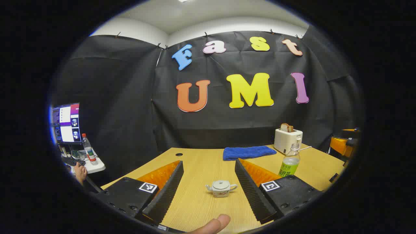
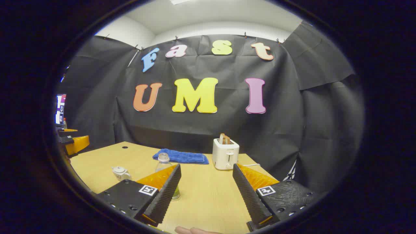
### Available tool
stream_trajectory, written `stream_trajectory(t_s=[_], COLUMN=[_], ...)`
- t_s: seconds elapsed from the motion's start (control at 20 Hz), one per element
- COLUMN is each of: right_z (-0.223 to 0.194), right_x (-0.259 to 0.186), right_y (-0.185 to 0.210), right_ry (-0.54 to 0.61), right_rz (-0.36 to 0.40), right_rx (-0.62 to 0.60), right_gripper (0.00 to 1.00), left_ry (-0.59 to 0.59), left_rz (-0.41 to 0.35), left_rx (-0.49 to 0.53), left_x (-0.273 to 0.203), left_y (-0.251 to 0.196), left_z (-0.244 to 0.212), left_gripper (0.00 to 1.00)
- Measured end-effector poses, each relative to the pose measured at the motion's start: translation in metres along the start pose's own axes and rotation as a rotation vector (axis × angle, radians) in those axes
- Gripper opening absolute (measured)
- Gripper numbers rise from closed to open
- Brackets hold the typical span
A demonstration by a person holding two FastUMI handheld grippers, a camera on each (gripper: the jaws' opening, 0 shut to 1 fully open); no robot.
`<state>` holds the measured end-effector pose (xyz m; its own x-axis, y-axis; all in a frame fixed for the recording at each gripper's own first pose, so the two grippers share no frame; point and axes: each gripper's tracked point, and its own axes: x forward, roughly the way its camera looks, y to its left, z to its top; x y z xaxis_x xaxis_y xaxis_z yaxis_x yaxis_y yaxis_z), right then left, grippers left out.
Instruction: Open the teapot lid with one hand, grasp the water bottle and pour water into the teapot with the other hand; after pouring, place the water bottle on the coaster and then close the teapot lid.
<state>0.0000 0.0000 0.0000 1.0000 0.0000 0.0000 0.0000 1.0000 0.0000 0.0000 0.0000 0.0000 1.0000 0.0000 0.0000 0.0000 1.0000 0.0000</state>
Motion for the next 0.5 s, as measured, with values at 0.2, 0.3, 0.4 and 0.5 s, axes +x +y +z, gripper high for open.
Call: stream_trajectory(t_s=[0.2, 0.3, 0.4, 0.5], right_z=[0.002, 0.0, -0.003, -0.008], right_x=[-0.004, -0.002, 0.0, 0.003], right_y=[0.001, 0.0, 0.002, 0.004], right_ry=[-0.01, -0.007, 0.002, 0.017], right_rz=[0.011, 0.005, 0.005, 0.011], right_rx=[-0.004, -0.011, -0.01, -0.013], right_gripper=[0.95, 0.97, 0.95, 0.97], left_ry=[-0.003, -0.005, -0.001, 0.004], left_rz=[-0.025, -0.033, -0.034, -0.037], left_rx=[-0.018, -0.02, -0.023, -0.022], left_x=[0.002, 0.004, 0.006, 0.009], left_y=[-0.004, -0.005, -0.005, -0.006], left_z=[-0.003, -0.004, -0.005, -0.008], left_gripper=[1.0, 0.99, 0.99, 0.99])
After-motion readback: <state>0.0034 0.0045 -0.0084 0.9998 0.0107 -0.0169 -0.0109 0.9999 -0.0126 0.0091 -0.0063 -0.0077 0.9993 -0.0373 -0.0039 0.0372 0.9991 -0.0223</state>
